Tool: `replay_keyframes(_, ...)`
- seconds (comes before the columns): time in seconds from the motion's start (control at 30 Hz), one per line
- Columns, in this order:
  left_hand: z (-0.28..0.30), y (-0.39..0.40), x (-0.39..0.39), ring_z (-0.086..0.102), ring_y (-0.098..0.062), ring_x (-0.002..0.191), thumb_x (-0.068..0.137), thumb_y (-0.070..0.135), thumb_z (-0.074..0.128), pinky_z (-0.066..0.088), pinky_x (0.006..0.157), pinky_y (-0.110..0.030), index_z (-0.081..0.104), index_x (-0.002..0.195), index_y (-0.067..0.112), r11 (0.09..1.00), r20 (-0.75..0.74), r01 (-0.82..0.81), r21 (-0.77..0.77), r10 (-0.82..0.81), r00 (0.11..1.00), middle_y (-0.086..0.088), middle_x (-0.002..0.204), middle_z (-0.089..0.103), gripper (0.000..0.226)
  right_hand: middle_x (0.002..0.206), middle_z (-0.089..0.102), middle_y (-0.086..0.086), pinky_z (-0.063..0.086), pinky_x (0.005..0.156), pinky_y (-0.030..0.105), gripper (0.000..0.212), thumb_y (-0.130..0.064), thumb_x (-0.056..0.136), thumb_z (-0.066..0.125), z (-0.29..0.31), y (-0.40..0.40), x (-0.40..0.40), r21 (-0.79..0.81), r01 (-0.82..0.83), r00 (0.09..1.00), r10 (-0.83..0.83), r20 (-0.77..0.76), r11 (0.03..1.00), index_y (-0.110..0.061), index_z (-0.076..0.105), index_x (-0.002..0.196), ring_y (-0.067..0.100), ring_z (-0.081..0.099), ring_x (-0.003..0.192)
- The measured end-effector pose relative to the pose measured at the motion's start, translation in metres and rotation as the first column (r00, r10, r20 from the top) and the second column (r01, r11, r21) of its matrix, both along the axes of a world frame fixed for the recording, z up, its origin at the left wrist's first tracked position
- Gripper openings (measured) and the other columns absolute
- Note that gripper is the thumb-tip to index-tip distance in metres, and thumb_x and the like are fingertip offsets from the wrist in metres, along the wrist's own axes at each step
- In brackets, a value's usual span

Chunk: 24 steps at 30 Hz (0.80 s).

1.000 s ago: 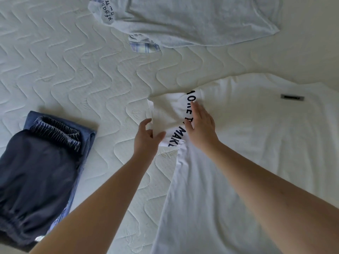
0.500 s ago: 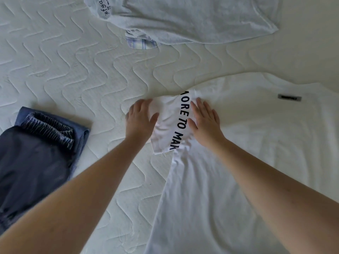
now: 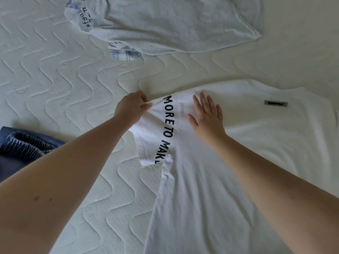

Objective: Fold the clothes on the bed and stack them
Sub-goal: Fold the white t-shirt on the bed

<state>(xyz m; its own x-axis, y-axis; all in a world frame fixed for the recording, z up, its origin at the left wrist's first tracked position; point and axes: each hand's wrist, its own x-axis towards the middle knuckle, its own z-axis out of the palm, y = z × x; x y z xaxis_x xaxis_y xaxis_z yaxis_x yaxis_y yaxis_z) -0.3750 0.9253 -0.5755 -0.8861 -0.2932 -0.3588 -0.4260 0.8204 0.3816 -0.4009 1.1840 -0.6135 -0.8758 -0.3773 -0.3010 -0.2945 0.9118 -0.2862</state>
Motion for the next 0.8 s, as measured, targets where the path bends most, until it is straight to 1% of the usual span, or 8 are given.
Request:
replay_keyframes(0.1,-0.005,0.01,-0.001,0.058,-0.032,0.095,0.098,0.027,0.054,0.041,0.081,-0.039,0.06,0.109,0.014,0.973,-0.032,0.057,-0.224,-0.066,0.997,-0.01,0.103,0.059,0.019,0.163,-0.013,-0.004,-0.005,0.118,0.041,0.063,-0.05,0.101,0.023,-0.006,0.014,-0.006,0.071,0.03,0.999,-0.031,0.024,0.997,-0.029,-0.001,0.155,0.018,-0.007,0.15)
replay_keyframes(0.17,-0.006,0.023,-0.005,0.056,-0.034,0.1,0.099,0.027,0.05,0.04,0.086,-0.043,0.059,0.112,0.013,0.963,-0.097,0.061,-0.263,-0.089,0.991,-0.012,0.106,0.057,0.021,0.162,-0.015,-0.005,-0.005,0.118,0.042,0.063,-0.051,0.101,0.022,-0.009,0.024,-0.01,0.082,0.017,0.999,-0.019,0.026,0.997,-0.03,-0.002,0.155,0.017,-0.009,0.15)
replay_keyframes(0.3,-0.008,0.059,-0.033,0.05,-0.031,0.115,0.099,0.041,0.048,0.039,0.096,-0.044,0.056,0.124,0.018,0.974,-0.03,0.21,-0.082,-0.213,0.976,-0.009,0.122,0.055,0.035,0.162,-0.014,-0.004,-0.005,0.118,0.041,0.062,-0.05,0.101,0.022,-0.013,0.036,-0.017,0.068,-0.024,1.0,0.024,-0.001,0.997,-0.03,-0.001,0.155,0.016,-0.009,0.15)
replay_keyframes(0.43,-0.011,0.09,-0.075,0.048,-0.03,0.12,0.093,0.052,0.054,0.037,0.095,-0.041,0.051,0.128,0.015,0.95,0.116,0.312,-0.015,-0.309,0.944,-0.008,0.127,0.054,0.05,0.163,-0.01,-0.005,-0.004,0.118,0.042,0.061,-0.049,0.102,0.024,-0.016,0.046,-0.029,0.072,-0.063,0.997,0.066,-0.039,0.995,-0.03,0.001,0.155,0.015,-0.008,0.15)
replay_keyframes(0.57,-0.008,0.111,-0.111,0.051,-0.024,0.098,0.089,0.037,0.066,0.036,0.074,-0.03,0.054,0.11,0.016,0.916,0.151,0.4,0.041,-0.401,0.903,-0.008,0.117,0.059,0.032,0.162,-0.013,-0.008,-0.008,0.118,0.042,0.062,-0.052,0.1,0.023,-0.016,0.063,-0.052,0.112,-0.092,0.995,0.096,-0.031,0.989,-0.033,-0.001,0.154,0.013,-0.011,0.149)
replay_keyframes(0.63,-0.007,0.119,-0.122,0.052,-0.021,0.091,0.089,0.034,0.067,0.035,0.071,-0.029,0.054,0.112,0.015,0.911,0.134,0.391,0.128,-0.407,0.904,-0.004,0.112,0.06,0.033,0.163,-0.009,-0.008,-0.008,0.119,0.043,0.062,-0.053,0.1,0.024,-0.014,0.07,-0.065,0.127,-0.117,0.99,0.126,-0.065,0.985,-0.033,0.002,0.155,0.013,-0.009,0.149)
replay_keyframes(0.7,-0.007,0.124,-0.128,0.056,-0.021,0.09,0.092,0.04,0.062,0.038,0.072,-0.029,0.058,0.114,0.014,0.918,0.112,0.346,0.195,-0.372,0.922,-0.002,0.103,0.062,0.034,0.164,0.006,-0.002,-0.002,0.119,0.045,0.061,-0.05,0.1,0.032,-0.008,0.076,-0.081,0.084,-0.031,0.986,0.044,-0.164,0.996,-0.028,0.015,0.154,0.019,0.003,0.15)
replay_keyframes(0.8,-0.011,0.126,-0.13,0.055,-0.023,0.09,0.1,0.041,0.047,0.041,0.075,-0.031,0.064,0.105,0.01,0.937,0.101,0.327,0.122,-0.339,0.935,-0.004,0.093,0.059,0.035,0.154,0.034,0.007,0.011,0.115,0.046,0.054,-0.044,0.099,0.041,-0.001,0.088,-0.107,0.043,0.23,0.95,-0.215,-0.225,0.972,-0.022,0.034,0.149,0.028,0.026,0.143)
